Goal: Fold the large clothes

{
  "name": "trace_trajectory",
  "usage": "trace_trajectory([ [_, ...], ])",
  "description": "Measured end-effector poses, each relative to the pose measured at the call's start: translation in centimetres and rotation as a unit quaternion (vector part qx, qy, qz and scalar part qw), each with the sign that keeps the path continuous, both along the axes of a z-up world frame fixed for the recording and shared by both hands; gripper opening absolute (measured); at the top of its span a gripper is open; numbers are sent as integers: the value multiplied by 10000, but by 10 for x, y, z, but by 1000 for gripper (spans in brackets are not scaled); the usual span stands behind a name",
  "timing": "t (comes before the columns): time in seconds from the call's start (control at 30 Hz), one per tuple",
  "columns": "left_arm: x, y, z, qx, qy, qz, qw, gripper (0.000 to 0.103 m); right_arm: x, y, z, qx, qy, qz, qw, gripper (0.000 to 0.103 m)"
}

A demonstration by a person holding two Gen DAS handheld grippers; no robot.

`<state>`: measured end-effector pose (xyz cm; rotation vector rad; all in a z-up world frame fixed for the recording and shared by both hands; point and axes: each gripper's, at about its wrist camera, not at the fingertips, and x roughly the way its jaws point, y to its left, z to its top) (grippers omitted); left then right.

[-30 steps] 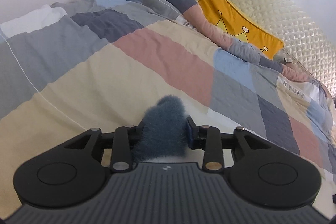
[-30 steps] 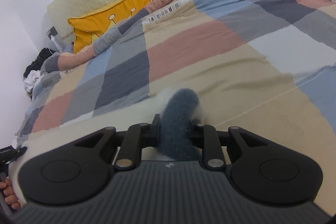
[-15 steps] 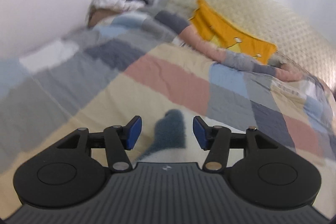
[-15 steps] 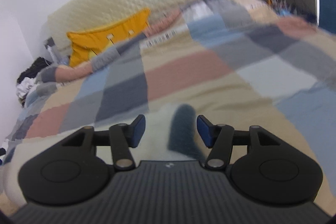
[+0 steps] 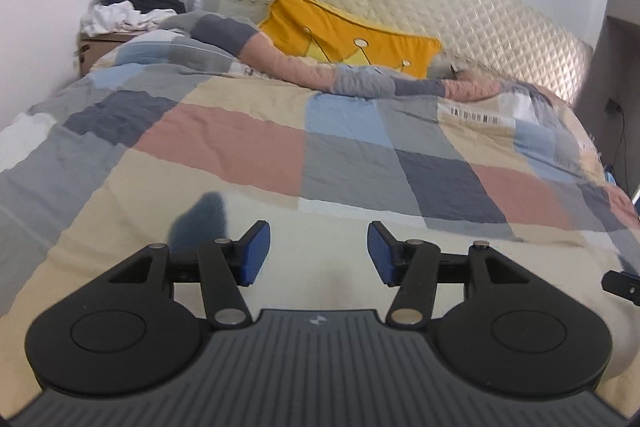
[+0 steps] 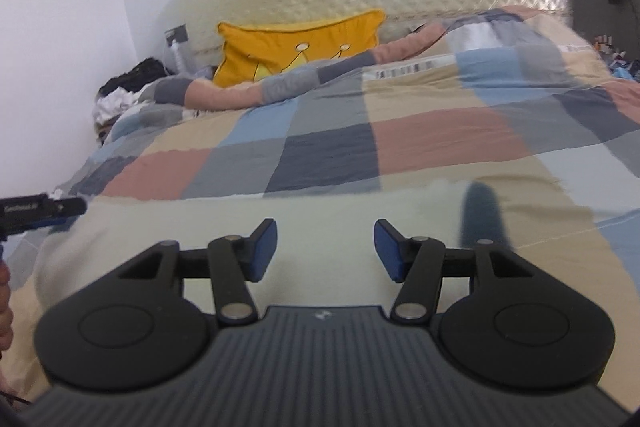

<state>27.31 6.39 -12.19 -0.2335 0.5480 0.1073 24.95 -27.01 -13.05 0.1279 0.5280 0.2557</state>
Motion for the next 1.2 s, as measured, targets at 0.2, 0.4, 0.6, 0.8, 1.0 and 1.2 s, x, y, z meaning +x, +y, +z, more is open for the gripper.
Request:
trace_trajectory([
  [0.2, 34, -3, -24, 288, 517, -77, 9982, 60, 30, 14, -15, -411, 252, 131, 9988, 56],
  [0.4, 48, -4, -46, 548, 726, -182, 9957, 60, 37, 18, -31, -481, 483, 207, 9975, 56],
  [0.6, 44, -1, -45, 452, 586, -147, 9971, 60, 38, 15, -42, -373, 531, 202, 9977, 56],
  [0.8, 12, 2, -22, 50, 413, -64, 9991, 60, 26, 14, -29, -214, 512, 71, 9984, 56],
  [1.0, -45, -8, -1, -272, 242, -149, 9992, 60, -2, 11, -15, 183, 488, 160, 9985, 57],
  [1.2, -84, -12, -3, -1252, 349, -197, 9913, 60, -33, 5, -10, 926, 692, 197, 9931, 59],
])
